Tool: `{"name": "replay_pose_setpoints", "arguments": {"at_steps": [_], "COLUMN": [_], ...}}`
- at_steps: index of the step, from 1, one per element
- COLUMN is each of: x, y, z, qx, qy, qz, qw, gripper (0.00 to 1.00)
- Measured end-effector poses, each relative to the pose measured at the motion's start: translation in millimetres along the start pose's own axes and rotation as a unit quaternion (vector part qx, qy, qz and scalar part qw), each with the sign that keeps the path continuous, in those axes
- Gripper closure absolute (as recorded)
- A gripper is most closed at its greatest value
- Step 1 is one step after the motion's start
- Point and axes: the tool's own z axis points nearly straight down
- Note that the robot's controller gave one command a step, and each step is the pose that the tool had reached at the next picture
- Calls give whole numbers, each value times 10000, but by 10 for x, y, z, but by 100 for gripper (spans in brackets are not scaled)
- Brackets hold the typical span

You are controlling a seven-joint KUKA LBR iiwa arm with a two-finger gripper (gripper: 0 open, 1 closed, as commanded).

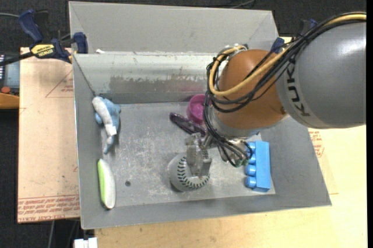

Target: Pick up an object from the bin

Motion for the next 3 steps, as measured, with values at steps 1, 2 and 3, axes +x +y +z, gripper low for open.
{"name": "replay_pose_setpoints", "arguments": {"at_steps": [1, 2, 3], "x": [-259, -276, -447], "y": [106, 38, 41], "z": [310, 246, 400], "qx": [-17, -18, -46], "qy": [-63, -33, -129], "qz": [-134, 110, 47], "qw": [9999, 9999, 9999], "gripper": [100, 100, 100]}}
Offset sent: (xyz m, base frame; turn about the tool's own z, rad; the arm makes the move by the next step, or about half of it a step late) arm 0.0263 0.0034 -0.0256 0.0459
